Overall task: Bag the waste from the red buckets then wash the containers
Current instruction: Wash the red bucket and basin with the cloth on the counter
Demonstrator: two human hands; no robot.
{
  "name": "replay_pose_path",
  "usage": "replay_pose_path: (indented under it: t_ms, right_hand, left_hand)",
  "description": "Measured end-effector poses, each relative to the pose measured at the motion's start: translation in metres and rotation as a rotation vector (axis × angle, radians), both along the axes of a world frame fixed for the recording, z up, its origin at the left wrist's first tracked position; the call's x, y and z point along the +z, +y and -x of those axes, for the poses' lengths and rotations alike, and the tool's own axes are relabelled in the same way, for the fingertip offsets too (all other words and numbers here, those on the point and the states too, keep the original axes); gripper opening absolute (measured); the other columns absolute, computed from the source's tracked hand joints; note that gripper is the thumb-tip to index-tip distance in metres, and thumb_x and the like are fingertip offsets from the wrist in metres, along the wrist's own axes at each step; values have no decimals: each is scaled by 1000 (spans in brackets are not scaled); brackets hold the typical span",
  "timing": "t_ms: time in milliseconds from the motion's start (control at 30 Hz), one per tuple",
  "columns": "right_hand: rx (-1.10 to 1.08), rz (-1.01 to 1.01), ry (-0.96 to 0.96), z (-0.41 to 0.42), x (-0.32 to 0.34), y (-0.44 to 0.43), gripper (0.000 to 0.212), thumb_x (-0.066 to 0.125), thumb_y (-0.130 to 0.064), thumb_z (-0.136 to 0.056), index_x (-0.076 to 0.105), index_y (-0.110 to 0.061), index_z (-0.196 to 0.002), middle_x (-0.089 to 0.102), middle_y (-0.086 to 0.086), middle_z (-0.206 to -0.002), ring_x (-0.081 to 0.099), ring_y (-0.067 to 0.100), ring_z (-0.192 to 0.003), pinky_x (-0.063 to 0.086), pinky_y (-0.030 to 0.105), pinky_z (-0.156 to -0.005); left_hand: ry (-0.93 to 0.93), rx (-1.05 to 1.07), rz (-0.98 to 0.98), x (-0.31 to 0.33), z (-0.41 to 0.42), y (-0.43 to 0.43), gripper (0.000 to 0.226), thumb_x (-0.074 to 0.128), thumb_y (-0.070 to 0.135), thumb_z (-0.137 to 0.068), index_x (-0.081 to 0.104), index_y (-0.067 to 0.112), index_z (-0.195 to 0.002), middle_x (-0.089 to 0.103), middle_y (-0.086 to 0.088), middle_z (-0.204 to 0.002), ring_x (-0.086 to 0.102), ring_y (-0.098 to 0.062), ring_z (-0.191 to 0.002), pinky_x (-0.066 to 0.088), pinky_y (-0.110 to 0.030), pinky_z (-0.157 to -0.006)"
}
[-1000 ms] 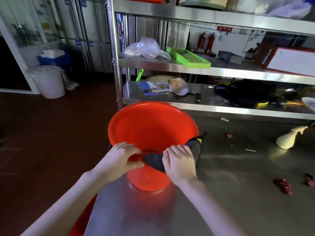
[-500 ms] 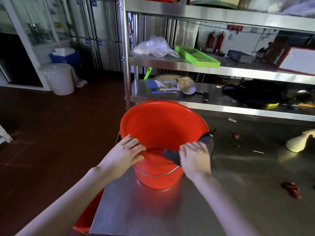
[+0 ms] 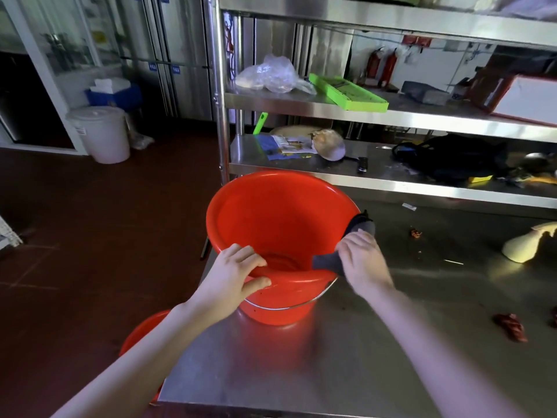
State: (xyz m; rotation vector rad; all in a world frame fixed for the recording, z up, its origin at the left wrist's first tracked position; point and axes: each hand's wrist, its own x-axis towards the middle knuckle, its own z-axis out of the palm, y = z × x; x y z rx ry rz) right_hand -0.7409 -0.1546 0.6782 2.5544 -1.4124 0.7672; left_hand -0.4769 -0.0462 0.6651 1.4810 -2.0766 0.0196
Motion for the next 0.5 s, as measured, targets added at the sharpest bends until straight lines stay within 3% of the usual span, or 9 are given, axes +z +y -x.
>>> replay_pose_path:
  t_ms: [100,200,300,333,400,467,500]
  right_hand:
    - [-53,85,-8,-53,-13,42,37,38,-22,-92,56,-18,-60,58,0,-62,55,26,-66,41,39,-75]
    - [-40,108,-33,-79,-15,65,40,40,-25,-94,54,-20,-57,55,-3,-58,51,22,-62,39,36,-72]
    - [43,113,4,-59,-10,50,39,38,-23,-92,55,-17,-57,56,0,-57,54,25,-61,42,36,-66]
    - [75,85,20,-47,-6,42,39,36,-23,-91,56,-16,-59,57,1,-59,56,27,-63,42,36,-67]
    - [139,7,85,-20,3,19,42,30,-25,-92,61,-13,-66,62,3,-67,58,28,-73,44,37,-76]
    - [171,-88,195,0,12,-9,42,30,-23,-96,65,-11,-76,65,3,-81,59,26,-87,41,37,-94]
    - [181,-118,244,7,16,-21,39,32,-20,-98,67,-11,-81,66,2,-88,58,22,-93,37,35,-103]
  left_hand:
    - [-30,49,-4,3,1,0,33,71,41,-84,70,13,-100,60,3,-90,46,-19,-82,41,-34,-78]
    - [-27,22,-71,7,-4,5,39,70,51,-80,70,15,-95,60,7,-85,48,-16,-79,44,-34,-74]
    - [-95,-34,-89,18,-25,4,39,64,52,-85,70,18,-103,63,9,-94,54,-14,-89,46,-30,-86]
    - [-148,-36,-80,21,-37,2,40,61,51,-87,69,18,-109,64,7,-101,56,-15,-98,42,-31,-97]
    - [-202,-13,-111,26,-61,0,41,53,48,-93,63,22,-122,60,5,-119,49,-15,-124,20,-37,-118]
    - [-269,-15,-144,25,-68,2,41,48,43,-97,57,26,-133,54,6,-132,37,-13,-138,3,-37,-121]
    - [-305,-25,-132,24,-63,3,40,48,40,-98,56,26,-135,55,5,-132,38,-15,-137,4,-38,-122]
